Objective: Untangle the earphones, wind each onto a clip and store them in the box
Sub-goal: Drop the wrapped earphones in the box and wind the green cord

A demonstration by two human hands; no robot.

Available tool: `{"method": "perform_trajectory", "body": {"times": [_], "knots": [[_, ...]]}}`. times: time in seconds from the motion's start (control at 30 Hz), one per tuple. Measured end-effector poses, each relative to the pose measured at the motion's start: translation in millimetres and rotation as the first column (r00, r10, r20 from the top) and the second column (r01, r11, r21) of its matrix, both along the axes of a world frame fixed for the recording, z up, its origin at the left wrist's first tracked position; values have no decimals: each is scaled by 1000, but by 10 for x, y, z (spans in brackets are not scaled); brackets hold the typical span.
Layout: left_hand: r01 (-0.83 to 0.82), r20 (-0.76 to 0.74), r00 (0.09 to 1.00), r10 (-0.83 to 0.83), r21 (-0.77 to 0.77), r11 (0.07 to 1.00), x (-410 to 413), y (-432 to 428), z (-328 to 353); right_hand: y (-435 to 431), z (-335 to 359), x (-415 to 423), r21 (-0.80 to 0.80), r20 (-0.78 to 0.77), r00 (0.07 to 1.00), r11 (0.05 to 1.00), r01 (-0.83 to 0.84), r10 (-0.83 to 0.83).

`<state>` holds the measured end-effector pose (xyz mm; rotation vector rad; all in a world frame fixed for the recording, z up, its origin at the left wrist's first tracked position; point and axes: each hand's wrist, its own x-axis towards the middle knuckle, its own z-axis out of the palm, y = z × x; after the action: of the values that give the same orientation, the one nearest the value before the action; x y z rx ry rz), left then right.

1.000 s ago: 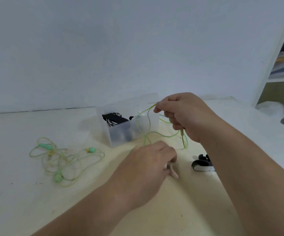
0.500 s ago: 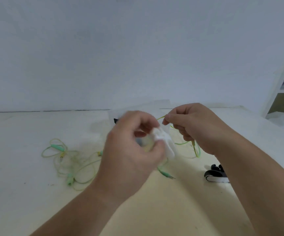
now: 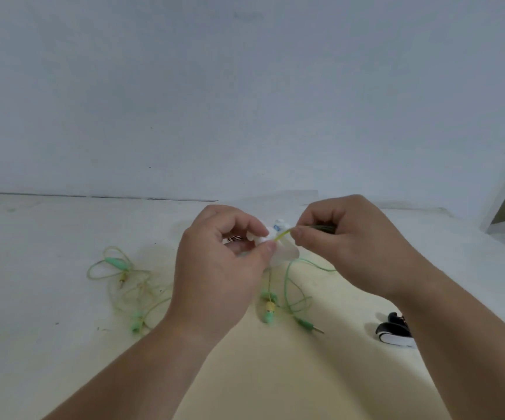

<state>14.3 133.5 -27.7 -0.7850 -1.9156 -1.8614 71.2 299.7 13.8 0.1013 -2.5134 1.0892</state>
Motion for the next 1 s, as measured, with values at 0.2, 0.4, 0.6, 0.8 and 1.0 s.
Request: {"method": "perform_trajectory", "body": {"times": [0.2, 0.4, 0.6, 0.8, 1.0], "knots": [[110, 11, 994, -109, -32, 993, 70, 36, -15, -44, -35, -22, -23, -68, 998, 1000, -13, 11], [114, -5, 993, -115, -109, 987, 34, 29, -33, 36, 8, -67, -365, -237, 953, 926, 93, -189], [178, 58, 983, -173, -88, 980, -5, -23, 14, 392, 11, -119, -685, -111, 805, 632, 363, -583], [218, 112, 971, -210, -67, 974, -68, -80, 77, 570, -81, -180, -532, 76, 732, 593, 604, -677], [208, 81, 976, -200, -94, 974, -68, -75, 49, 418, -147, -203, -42, 70, 811, 810, 585, -582]]}}
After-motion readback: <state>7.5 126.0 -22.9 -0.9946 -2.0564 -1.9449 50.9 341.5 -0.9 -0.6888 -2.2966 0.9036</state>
